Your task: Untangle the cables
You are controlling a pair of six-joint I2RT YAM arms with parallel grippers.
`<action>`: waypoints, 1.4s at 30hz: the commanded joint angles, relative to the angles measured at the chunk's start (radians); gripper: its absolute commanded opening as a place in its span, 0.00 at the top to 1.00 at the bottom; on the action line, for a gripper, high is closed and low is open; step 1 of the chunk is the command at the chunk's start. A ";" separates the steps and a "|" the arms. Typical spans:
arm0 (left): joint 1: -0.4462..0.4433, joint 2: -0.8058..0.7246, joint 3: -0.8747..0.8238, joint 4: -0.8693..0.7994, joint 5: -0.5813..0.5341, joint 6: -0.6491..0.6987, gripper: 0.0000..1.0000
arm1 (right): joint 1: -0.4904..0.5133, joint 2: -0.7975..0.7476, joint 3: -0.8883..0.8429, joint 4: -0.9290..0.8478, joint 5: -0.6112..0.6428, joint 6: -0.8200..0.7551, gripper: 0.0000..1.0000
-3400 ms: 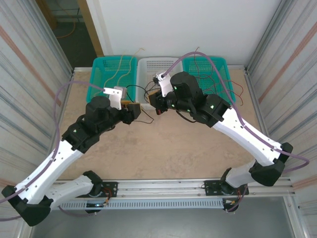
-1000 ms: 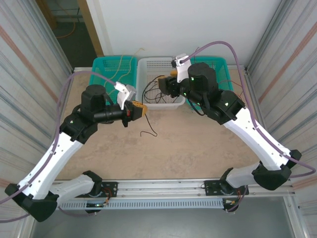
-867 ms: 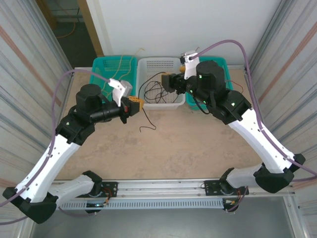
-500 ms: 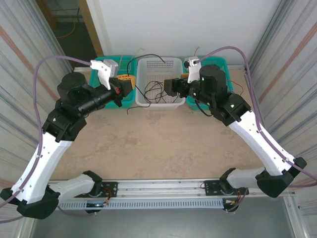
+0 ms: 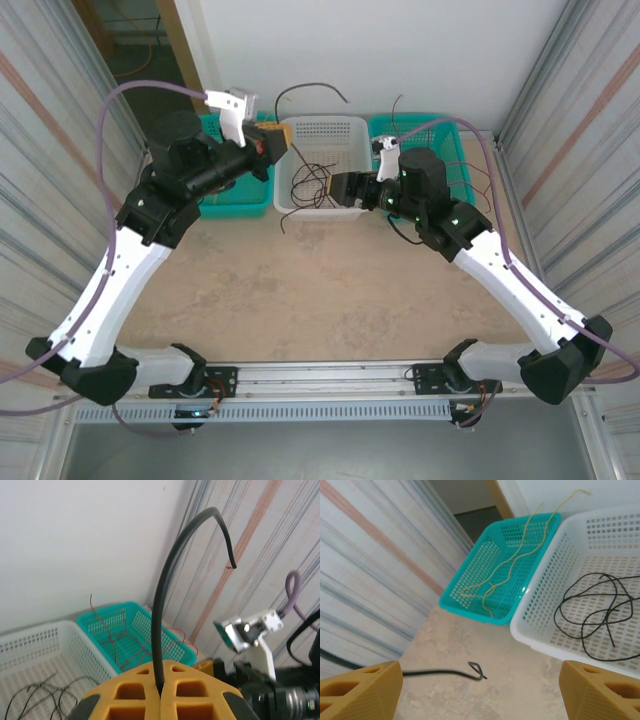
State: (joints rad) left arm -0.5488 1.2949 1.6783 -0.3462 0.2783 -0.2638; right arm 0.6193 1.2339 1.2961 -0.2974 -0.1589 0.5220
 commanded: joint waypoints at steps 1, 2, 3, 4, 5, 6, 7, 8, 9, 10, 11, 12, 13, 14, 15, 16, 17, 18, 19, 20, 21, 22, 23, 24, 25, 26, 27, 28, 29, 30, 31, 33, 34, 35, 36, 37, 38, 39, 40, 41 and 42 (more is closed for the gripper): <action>0.012 0.083 0.134 0.104 -0.005 -0.009 1.00 | -0.038 -0.039 -0.032 -0.035 0.090 0.038 0.20; 0.013 0.121 0.181 0.112 -0.003 -0.007 1.00 | -0.044 -0.057 -0.043 -0.051 0.127 0.039 0.20; 0.015 0.153 0.211 0.118 -0.005 0.000 1.00 | -0.047 -0.072 -0.051 -0.068 0.160 0.038 0.20; 0.015 0.186 0.244 0.127 -0.014 0.011 1.00 | -0.050 -0.093 -0.061 -0.091 0.207 0.036 0.19; 0.016 0.221 0.272 0.134 -0.026 0.020 1.00 | -0.056 -0.116 -0.070 -0.110 0.242 0.035 0.19; 0.019 0.251 0.297 0.134 -0.042 0.024 1.00 | -0.063 -0.136 -0.083 -0.125 0.264 0.036 0.19; 0.023 0.286 0.323 0.133 -0.058 0.026 1.00 | -0.073 -0.152 -0.094 -0.136 0.272 0.038 0.19; 0.028 0.316 0.342 0.134 -0.066 0.026 1.00 | -0.079 -0.167 -0.106 -0.142 0.273 0.041 0.19; 0.034 0.349 0.363 0.135 -0.079 0.024 1.00 | -0.086 -0.181 -0.116 -0.150 0.268 0.042 0.19; 0.040 0.381 0.386 0.130 -0.103 0.017 1.00 | -0.091 -0.190 -0.122 -0.160 0.268 0.042 0.19; 0.046 0.407 0.401 0.127 -0.117 0.008 1.00 | -0.094 -0.196 -0.124 -0.172 0.270 0.041 0.19; 0.053 0.434 0.415 0.126 -0.132 -0.005 1.00 | -0.098 -0.201 -0.124 -0.185 0.274 0.037 0.19; 0.062 0.462 0.423 0.128 -0.143 -0.027 1.00 | -0.099 -0.202 -0.123 -0.197 0.278 0.034 0.19; 0.069 0.483 0.427 0.131 -0.148 -0.043 1.00 | -0.102 -0.205 -0.125 -0.204 0.281 0.031 0.19; 0.074 0.504 0.429 0.137 -0.158 -0.057 1.00 | -0.104 -0.206 -0.126 -0.209 0.282 0.029 0.19; 0.079 0.526 0.430 0.141 -0.170 -0.071 1.00 | -0.106 -0.209 -0.125 -0.213 0.279 0.025 0.19; 0.083 0.544 0.433 0.145 -0.172 -0.083 1.00 | -0.107 -0.209 -0.125 -0.216 0.279 0.023 0.19; 0.089 0.567 0.437 0.150 -0.166 -0.097 1.00 | -0.109 -0.210 -0.125 -0.219 0.277 0.020 0.19; 0.094 0.589 0.445 0.146 -0.167 -0.113 1.00 | -0.110 -0.209 -0.124 -0.223 0.277 0.017 0.19; 0.097 0.609 0.453 0.139 -0.169 -0.124 1.00 | -0.110 -0.209 -0.123 -0.226 0.277 0.015 0.19; 0.100 0.632 0.464 0.132 -0.165 -0.127 1.00 | -0.112 -0.209 -0.124 -0.230 0.277 0.012 0.19; 0.101 0.653 0.477 0.117 -0.172 -0.124 1.00 | -0.112 -0.209 -0.124 -0.234 0.277 0.010 0.19; 0.101 0.675 0.491 0.098 -0.183 -0.123 1.00 | -0.113 -0.209 -0.123 -0.238 0.278 0.008 0.19; 0.102 0.701 0.512 0.071 -0.190 -0.128 1.00 | -0.115 -0.209 -0.124 -0.242 0.280 0.005 0.19; 0.102 0.727 0.528 0.048 -0.194 -0.131 1.00 | -0.116 -0.212 -0.126 -0.245 0.281 0.003 0.19; 0.102 0.747 0.538 0.036 -0.199 -0.133 1.00 | -0.118 -0.214 -0.125 -0.248 0.283 0.001 0.19; 0.102 0.768 0.548 0.022 -0.206 -0.137 1.00 | -0.121 -0.213 -0.125 -0.250 0.283 -0.002 0.19; 0.102 0.787 0.559 0.005 -0.221 -0.145 1.00 | -0.124 -0.214 -0.126 -0.252 0.283 -0.005 0.19; 0.102 0.794 0.568 -0.005 -0.231 -0.152 1.00 | -0.127 -0.213 -0.126 -0.252 0.282 -0.006 0.19; 0.102 0.828 0.575 -0.015 -0.252 -0.162 1.00 | -0.130 -0.212 -0.125 -0.253 0.279 -0.006 0.19; 0.104 0.845 0.583 -0.025 -0.275 -0.173 1.00 | -0.133 -0.209 -0.124 -0.255 0.276 -0.006 0.19; 0.105 0.880 0.612 -0.047 -0.286 -0.179 1.00 | -0.136 -0.205 -0.123 -0.256 0.275 -0.007 0.19; 0.105 0.901 0.635 -0.062 -0.284 -0.183 1.00 | -0.136 -0.205 -0.121 -0.256 0.275 -0.008 0.19; 0.106 0.921 0.654 -0.075 -0.282 -0.187 1.00 | -0.136 -0.202 -0.120 -0.256 0.275 -0.010 0.19; 0.109 0.941 0.672 -0.086 -0.274 -0.195 1.00 | -0.137 -0.201 -0.120 -0.256 0.274 -0.010 0.19; 0.113 0.957 0.681 -0.089 -0.261 -0.204 0.94 | -0.138 -0.200 -0.118 -0.256 0.274 -0.011 0.19; 0.114 0.966 0.681 -0.085 -0.251 -0.208 0.88 | -0.138 -0.200 -0.118 -0.258 0.275 -0.011 0.19; 0.115 0.976 0.678 -0.082 -0.248 -0.208 0.77 | -0.139 -0.198 -0.116 -0.258 0.275 -0.011 0.19; 0.115 0.983 0.673 -0.079 -0.253 -0.207 0.68 | -0.139 -0.197 -0.114 -0.258 0.274 -0.011 0.19; 0.116 0.990 0.669 -0.082 -0.261 -0.209 0.62 | -0.141 -0.195 -0.112 -0.258 0.274 -0.011 0.19; 0.118 0.996 0.665 -0.081 -0.266 -0.214 0.57 | -0.141 -0.192 -0.110 -0.258 0.272 -0.013 0.19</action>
State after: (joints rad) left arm -0.4416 2.2799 2.3169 -0.4107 0.0311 -0.4553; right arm 0.4885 1.0397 1.1740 -0.5419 0.1085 0.5385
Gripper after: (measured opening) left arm 0.398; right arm 0.814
